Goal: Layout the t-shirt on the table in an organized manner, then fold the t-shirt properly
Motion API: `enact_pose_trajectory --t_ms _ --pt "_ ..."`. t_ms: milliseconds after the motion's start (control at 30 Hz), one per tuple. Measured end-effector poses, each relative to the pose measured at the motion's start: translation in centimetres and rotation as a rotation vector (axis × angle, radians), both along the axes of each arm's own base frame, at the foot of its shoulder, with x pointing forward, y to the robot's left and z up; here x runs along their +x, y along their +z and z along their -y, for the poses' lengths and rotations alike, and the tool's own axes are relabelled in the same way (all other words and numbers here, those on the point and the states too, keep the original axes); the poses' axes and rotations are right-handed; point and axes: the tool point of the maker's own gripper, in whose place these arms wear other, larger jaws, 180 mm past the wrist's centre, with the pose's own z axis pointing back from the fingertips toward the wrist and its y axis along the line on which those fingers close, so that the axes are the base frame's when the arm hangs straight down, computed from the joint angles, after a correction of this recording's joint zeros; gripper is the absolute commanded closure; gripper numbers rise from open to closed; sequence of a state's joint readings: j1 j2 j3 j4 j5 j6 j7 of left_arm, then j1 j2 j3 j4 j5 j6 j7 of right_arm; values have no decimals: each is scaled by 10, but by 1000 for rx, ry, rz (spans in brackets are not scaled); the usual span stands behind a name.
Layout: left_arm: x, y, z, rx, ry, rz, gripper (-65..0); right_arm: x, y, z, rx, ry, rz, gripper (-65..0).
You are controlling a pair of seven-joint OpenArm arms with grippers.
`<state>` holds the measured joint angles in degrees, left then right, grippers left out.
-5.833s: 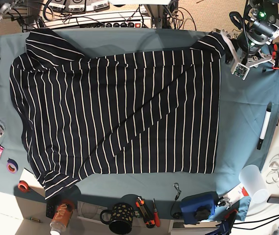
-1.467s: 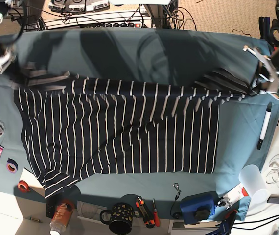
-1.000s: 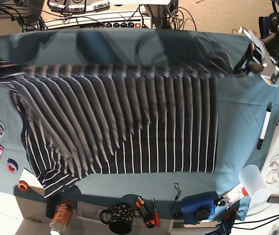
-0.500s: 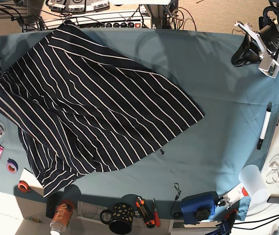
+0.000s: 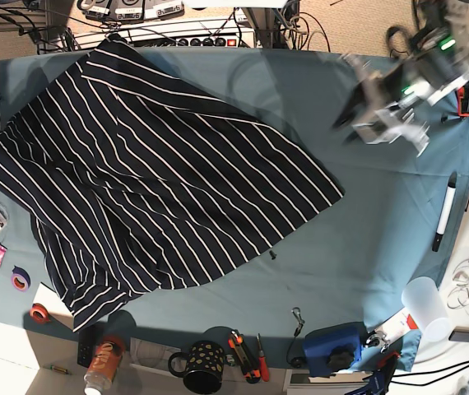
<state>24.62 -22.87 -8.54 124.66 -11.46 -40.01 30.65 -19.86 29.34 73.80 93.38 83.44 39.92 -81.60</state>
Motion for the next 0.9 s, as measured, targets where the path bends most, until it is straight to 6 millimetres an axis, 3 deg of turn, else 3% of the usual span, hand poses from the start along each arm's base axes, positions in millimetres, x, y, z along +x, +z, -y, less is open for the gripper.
enact_pose_trajectory --t_ms 167,433,900 --pt "6 -14 23 238 -183 124 -173 0 0 0 -1 -1 -2 0" --pt "7 -72 42 394 -341 162 -173 0 0 0 -2 -1 -2 0" --pt "46 -101 62 535 -397 296 -198 0 0 0 -1 -2 -3 0"
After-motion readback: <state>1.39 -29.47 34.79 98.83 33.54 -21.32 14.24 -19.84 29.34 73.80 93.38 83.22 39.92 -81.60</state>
